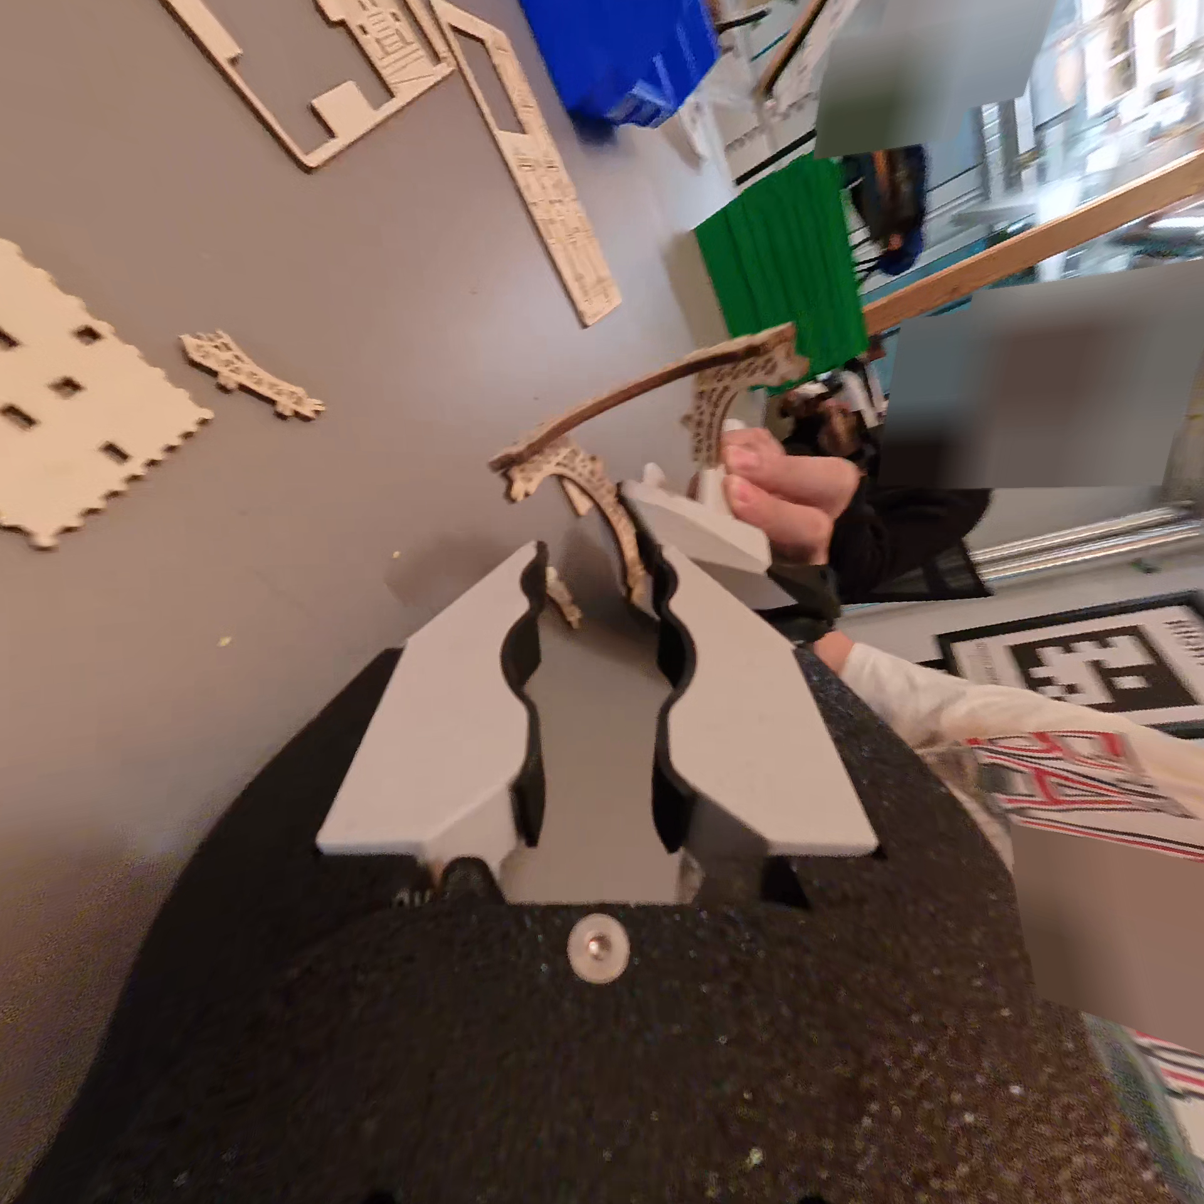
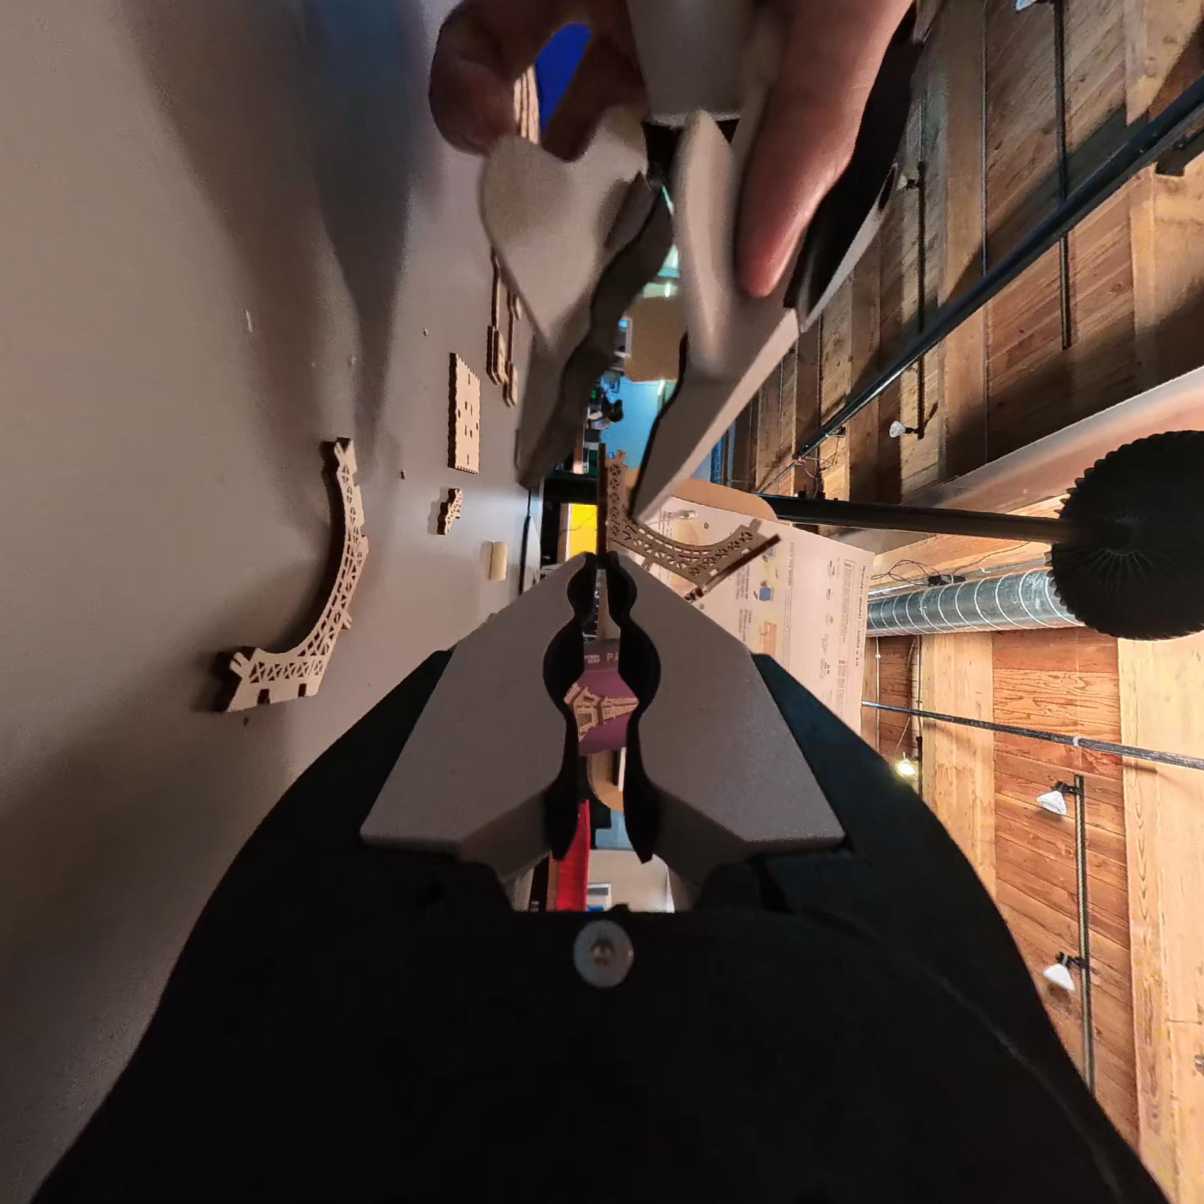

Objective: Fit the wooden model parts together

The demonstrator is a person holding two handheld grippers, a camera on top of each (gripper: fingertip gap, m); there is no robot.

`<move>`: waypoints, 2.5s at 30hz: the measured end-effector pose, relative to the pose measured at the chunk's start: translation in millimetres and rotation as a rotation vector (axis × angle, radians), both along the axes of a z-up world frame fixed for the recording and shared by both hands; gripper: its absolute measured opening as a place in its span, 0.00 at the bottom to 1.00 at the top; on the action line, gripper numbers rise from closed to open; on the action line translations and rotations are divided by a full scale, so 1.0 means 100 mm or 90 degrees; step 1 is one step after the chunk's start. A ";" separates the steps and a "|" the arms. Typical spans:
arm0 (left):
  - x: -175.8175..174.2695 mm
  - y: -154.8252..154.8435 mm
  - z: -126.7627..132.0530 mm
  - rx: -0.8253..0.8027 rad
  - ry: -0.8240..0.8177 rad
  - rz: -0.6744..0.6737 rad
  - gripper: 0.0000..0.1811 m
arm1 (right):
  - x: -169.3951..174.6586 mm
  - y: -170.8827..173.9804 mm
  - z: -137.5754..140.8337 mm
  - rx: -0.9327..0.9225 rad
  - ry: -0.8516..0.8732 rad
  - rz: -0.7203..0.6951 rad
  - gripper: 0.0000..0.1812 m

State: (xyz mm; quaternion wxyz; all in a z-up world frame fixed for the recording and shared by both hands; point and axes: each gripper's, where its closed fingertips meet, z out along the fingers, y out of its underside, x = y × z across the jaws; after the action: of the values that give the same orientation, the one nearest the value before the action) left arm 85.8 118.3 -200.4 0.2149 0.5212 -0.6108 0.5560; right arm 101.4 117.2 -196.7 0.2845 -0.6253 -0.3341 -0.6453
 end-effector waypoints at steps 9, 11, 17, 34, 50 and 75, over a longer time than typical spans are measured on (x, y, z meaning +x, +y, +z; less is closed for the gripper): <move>0.03 -0.07 0.04 -0.090 0.039 0.008 0.02 | -0.02 0.01 -0.01 -0.003 0.005 0.005 0.00; 0.04 -0.07 0.02 -0.089 0.037 0.012 0.01 | -0.02 0.02 -0.03 -0.011 0.002 0.007 0.00; 0.10 0.06 -0.08 -0.019 0.024 0.005 0.00 | -0.05 -0.04 -0.09 -0.007 0.119 0.060 0.12; 0.01 -0.07 -0.52 0.148 0.069 -0.097 0.00 | -0.69 -0.23 -0.17 0.029 0.499 0.279 0.16; 0.00 -0.19 -0.49 0.130 0.009 -0.170 0.00 | -0.84 -0.20 -0.38 -0.031 0.504 0.251 0.12; 0.01 -0.13 -0.53 0.182 -0.058 -0.172 0.00 | -0.63 -0.13 -0.45 -0.025 0.482 0.177 0.03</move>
State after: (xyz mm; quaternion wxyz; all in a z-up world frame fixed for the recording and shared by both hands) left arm 86.7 105.4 -253.7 0.1834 0.4341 -0.7570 0.4526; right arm 38.1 104.2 -242.2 0.4603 -0.7728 -0.2994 -0.3184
